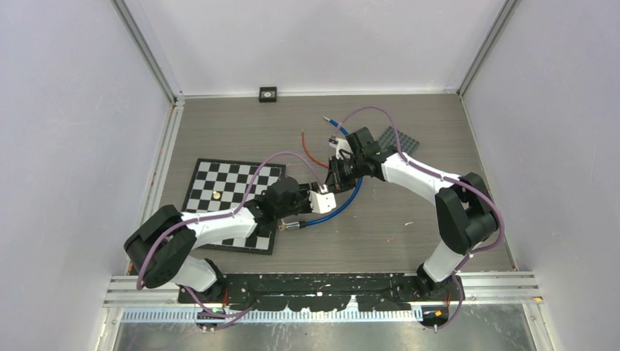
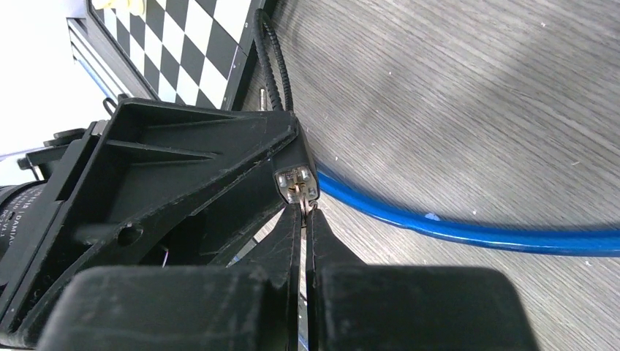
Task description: Unlock with the key
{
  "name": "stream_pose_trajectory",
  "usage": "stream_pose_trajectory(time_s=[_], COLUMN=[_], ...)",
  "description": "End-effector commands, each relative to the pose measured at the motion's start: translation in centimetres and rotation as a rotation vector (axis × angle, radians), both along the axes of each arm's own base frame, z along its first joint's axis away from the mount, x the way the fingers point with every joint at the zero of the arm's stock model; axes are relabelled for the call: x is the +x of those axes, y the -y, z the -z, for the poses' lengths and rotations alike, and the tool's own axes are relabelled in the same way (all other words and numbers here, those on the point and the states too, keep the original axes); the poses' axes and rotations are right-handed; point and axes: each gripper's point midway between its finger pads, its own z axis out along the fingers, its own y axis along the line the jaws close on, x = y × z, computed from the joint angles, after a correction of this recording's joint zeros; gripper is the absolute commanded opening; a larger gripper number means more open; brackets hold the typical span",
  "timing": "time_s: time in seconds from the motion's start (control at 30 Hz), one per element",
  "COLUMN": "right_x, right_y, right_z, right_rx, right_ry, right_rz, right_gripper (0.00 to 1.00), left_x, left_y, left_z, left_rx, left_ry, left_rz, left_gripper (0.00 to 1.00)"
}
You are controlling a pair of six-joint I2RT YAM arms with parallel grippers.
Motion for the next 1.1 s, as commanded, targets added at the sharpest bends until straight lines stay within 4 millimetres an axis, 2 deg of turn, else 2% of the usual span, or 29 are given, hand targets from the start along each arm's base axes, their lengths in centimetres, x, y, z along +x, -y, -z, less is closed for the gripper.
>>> stream_pose_trajectory(time_s=[0.0, 0.23, 0.43, 0.53, 0.6, 0.7, 0.83, 1.07], right_x=[2.6, 2.5, 3.0, 2.8, 2.8, 3.1, 3.1, 2.2], right_y=[-2.3, -3.6, -4.8, -4.8, -4.2, -2.6, -0.6, 1.6], right_z=[-2.2, -2.0, -3.3, -3.5, -3.8, -5.0, -6.6, -8.3], right_rx=[0.042, 0.061, 0.139, 0.147, 0.14, 0.153, 0.182, 0.199], right_ry=[0.179, 0.179, 0.177, 0.179, 0.199, 0.231, 0.233, 0.27], right_rz=[-0.032, -0.034, -0.021, -0.031, -0.039, -0.035, -0.043, -0.067], right_gripper=[0.0, 0.0, 0.01, 0.04, 0.09, 0.2, 0.42, 0.46], left_x=[-2.8, -2.6, -3.7, -3.9, -3.8, -3.4, -3.0, -2.7], left_y=[5.0, 5.0, 5.3, 5.3, 5.1, 4.6, 4.2, 4.3], left_z=[-7.2, -7.2, -7.2, -7.0, -6.8, -7.1, -7.2, -6.7], left_rx=[-0.221, -0.203, -0.225, -0.223, -0.216, -0.223, -0.226, -0.217], left_ry=[0.101, 0.104, 0.074, 0.067, 0.073, 0.086, 0.087, 0.081], left_rz=[0.234, 0.23, 0.276, 0.287, 0.284, 0.274, 0.263, 0.252], left_gripper=[0.0, 0.0, 0.0, 0.0, 0.0, 0.0, 0.0, 0.0])
